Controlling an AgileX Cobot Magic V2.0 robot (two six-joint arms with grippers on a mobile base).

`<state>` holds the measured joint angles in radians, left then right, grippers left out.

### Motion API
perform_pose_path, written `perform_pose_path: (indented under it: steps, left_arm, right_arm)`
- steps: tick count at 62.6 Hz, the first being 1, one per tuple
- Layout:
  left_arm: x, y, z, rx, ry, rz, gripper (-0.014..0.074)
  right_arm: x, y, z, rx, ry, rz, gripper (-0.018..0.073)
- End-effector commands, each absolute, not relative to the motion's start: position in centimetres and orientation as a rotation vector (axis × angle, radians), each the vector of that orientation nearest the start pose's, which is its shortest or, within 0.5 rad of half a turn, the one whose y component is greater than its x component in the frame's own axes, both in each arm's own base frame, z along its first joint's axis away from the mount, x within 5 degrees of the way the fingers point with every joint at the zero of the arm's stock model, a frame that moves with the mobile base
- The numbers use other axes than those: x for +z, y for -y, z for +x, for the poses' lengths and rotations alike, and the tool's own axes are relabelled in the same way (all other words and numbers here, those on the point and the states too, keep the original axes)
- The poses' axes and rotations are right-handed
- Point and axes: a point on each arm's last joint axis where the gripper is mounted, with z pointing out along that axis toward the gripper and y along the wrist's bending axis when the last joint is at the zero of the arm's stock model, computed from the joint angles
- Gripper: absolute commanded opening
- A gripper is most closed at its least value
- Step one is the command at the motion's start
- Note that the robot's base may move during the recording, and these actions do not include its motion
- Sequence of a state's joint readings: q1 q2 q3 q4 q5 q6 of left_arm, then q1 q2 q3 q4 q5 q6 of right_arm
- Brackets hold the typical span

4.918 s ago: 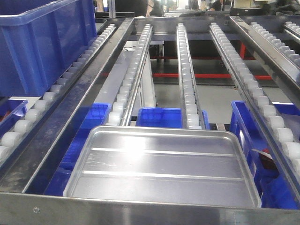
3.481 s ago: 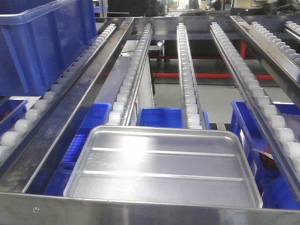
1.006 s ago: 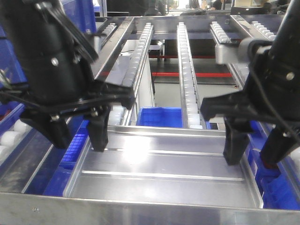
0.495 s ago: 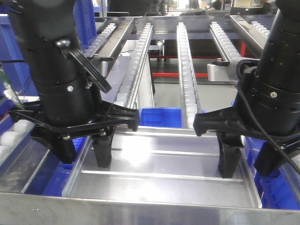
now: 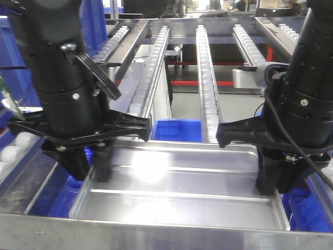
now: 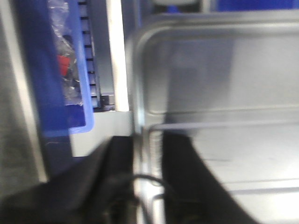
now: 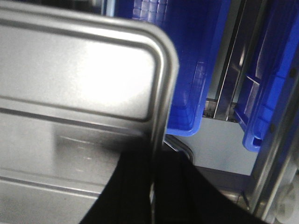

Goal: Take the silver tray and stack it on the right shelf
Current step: 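Close both grippers on the tray's side rims, then lift the silver tray up off the shelf with both grippers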

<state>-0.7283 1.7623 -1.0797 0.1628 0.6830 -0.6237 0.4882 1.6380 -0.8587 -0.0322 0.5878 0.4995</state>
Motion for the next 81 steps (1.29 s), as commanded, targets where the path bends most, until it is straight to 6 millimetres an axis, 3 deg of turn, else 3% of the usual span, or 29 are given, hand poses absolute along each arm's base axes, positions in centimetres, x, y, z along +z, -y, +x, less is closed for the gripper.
perform_pose_path:
  steps: [1, 12, 22, 31, 41, 62, 72, 81]
  left_arm:
    - [20.0, 22.1, 26.4, -0.193, -2.732, 0.296, -0.0102]
    - [20.0, 22.1, 26.4, -0.189, -2.736, 0.296, -0.0093]
    - [21.2, 21.7, 26.2, -0.163, -2.735, 0.299, -0.0093]
    - [24.4, 21.3, 26.0, -0.187, -2.671, 0.291, -0.0093]
    - [29.4, 20.5, 25.5, -0.236, -2.55, 0.277, -0.0093]
    - [37.9, 18.6, 21.9, -0.211, -2.345, 0.314, -0.0093]
    - [40.3, 18.3, 20.3, -0.224, -2.277, 0.341, -0.0093]
    - [40.4, 18.3, 20.2, -0.22, -2.279, 0.344, -0.0093]
  right_arm:
    - [17.6, -13.8, 26.5, 0.204, -2.792, -0.056, 0.006]
    - [17.9, -13.7, 26.4, 0.205, -2.789, -0.055, 0.0059]
    - [19.7, -13.4, 25.8, 0.223, -2.752, -0.057, 0.0059]
    - [22.1, -12.9, 25.3, 0.227, -2.692, -0.079, 0.006]
    - [26.0, -12.3, 25.0, 0.17, -2.633, -0.119, 0.006]
    - [34.7, -11.2, 23.5, 0.243, -2.425, -0.087, 0.006]
    - [37.4, -10.6, 22.3, 0.278, -2.352, -0.074, 0.006]
    - [39.1, -10.1, 21.4, 0.312, -2.283, -0.068, 0.006]
